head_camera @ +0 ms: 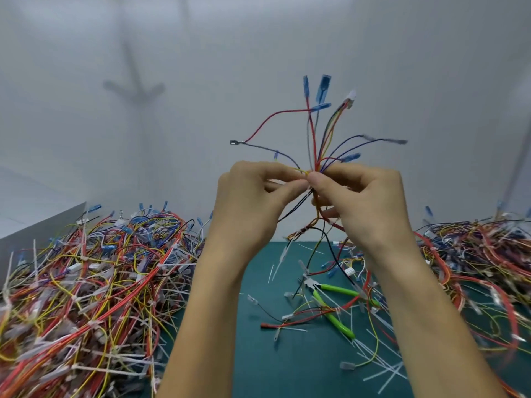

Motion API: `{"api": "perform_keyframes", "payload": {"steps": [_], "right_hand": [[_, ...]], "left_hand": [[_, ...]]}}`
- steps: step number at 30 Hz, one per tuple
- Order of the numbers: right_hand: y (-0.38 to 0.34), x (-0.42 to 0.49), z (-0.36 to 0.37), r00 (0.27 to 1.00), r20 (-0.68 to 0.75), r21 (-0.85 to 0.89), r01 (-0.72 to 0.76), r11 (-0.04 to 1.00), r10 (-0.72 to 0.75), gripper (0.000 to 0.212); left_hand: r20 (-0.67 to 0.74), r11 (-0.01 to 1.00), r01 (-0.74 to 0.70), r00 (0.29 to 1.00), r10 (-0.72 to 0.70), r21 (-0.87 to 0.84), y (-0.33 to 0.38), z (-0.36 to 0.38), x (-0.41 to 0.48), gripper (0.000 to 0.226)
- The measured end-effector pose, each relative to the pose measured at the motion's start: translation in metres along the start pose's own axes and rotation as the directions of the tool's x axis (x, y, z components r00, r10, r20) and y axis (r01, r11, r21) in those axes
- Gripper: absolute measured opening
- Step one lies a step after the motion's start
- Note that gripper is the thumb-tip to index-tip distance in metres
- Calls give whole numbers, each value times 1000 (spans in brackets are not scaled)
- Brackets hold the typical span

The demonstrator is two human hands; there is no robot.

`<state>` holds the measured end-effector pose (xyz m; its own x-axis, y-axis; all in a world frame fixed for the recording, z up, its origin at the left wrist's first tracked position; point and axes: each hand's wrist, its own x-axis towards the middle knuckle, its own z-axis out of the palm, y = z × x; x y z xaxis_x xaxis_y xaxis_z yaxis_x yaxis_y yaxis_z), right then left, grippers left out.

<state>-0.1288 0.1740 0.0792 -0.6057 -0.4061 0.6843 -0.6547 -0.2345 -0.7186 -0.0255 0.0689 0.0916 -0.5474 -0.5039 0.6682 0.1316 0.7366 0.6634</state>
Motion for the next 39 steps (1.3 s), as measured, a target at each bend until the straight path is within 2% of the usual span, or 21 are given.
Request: {"api": "perform_keyframes", "payload": {"steps": [3,8,11,14,17,20,29,35,39], "right_hand": [[-2,0,-2,994,-34,153,-94,984,100,17],[-4,0,-3,975,103,325,-222,919,199,15],[-4,1,-4,953,177,399,-299,867,247,22],[-2,2,-4,932,218,443,-360,821,290,28],[-1,2,-5,917,218,458,-398,795,333,28],[-2,2,-6,916,213,454,-401,795,341,25],[-3,1,-6,932,161,426,-362,829,324,23],[-4,1,-7,936,103,463,-344,817,336,18],[-5,1,-8,938,94,467,-336,818,332,19]], "left_hand": [[-82,999,20,996,-24,-50,2,-2,0,7],[-118,993,115,986,-117,-21,-5,-4,3,20],[-100,978,174,977,-186,-118,-6,-4,4,31],[-13,938,175,982,-188,-299,-2,-5,2,6],[-1,915,131,990,-143,-381,1,-4,-1,7],[2,901,147,987,-159,-407,2,-4,-1,7],[22,895,226,972,-236,-386,4,-5,-1,11],[282,951,250,940,-194,-179,-1,-8,-3,15],[260,979,175,955,-143,-105,-5,-6,-2,9]]}}
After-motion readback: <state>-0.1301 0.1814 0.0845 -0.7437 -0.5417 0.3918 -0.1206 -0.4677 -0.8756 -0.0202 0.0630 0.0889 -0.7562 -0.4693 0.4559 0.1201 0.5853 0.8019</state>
